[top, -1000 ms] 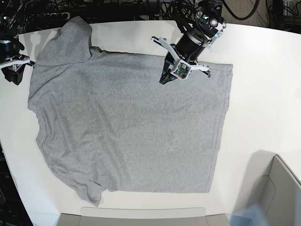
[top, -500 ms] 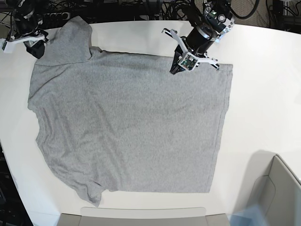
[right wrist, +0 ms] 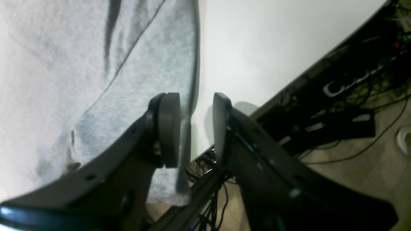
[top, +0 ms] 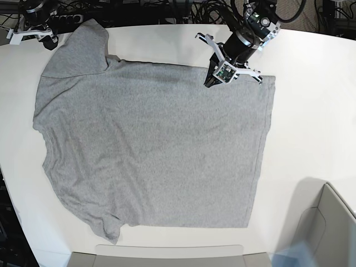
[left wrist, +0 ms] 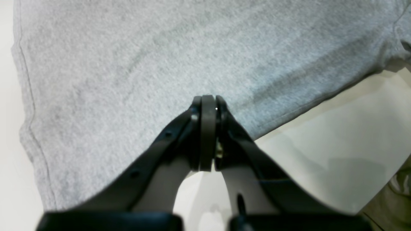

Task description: Fold the T-shirt properly

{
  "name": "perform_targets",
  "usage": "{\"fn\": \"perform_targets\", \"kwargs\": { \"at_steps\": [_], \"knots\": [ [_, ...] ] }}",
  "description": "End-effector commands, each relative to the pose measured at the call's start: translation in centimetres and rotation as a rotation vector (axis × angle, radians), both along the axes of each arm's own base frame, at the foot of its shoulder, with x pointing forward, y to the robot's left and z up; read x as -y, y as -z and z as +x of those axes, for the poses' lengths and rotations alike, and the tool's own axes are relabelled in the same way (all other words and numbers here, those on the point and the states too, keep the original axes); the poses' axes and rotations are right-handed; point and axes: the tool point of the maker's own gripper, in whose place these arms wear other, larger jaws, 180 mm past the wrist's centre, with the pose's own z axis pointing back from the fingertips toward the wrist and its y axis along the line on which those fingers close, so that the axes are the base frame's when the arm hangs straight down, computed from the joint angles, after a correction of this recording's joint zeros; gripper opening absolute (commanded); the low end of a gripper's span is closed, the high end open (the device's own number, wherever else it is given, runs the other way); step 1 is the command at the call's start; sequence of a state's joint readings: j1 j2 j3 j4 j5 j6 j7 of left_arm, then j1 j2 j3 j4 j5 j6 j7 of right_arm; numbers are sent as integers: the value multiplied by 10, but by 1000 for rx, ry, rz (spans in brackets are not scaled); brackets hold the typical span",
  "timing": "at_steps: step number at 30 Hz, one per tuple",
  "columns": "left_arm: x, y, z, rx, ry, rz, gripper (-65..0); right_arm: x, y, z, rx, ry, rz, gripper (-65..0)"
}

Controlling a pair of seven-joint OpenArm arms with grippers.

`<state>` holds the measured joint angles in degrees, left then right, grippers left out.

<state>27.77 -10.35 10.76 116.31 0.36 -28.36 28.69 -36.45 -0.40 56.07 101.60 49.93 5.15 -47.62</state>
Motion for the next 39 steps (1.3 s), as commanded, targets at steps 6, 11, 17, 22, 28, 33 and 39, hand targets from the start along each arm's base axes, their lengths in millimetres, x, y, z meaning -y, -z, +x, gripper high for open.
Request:
{"fn": "perform_targets", "kwargs": {
  "at_steps": [6,11,17,22,28,33,39],
  "knots": [
    [2,-12,5,37,3,-19,-647,9,-1,11,32,0,-5,-479],
    [2,-12,6,40,3,-19,-647,14,10,15,23,15,18,-479],
    [2,-12,5,38,2,-19,-647,2,17,23,20,-17,46,-479],
    [-14,-12,11,46,-44,0,-647,-24,26,33,6,-90,80,-479],
    [-38,-13,17,54,-100,33,-647,-42,37,40,-36,-145,49,-479],
    [-69,-22,26,55,-207,-35,-644,-42,38,38,-41,-149,48,-480],
    [-153,-47,49,-31,-466,-214,-558,-38,37,35,-53,-158,36,-480]
  ]
}}
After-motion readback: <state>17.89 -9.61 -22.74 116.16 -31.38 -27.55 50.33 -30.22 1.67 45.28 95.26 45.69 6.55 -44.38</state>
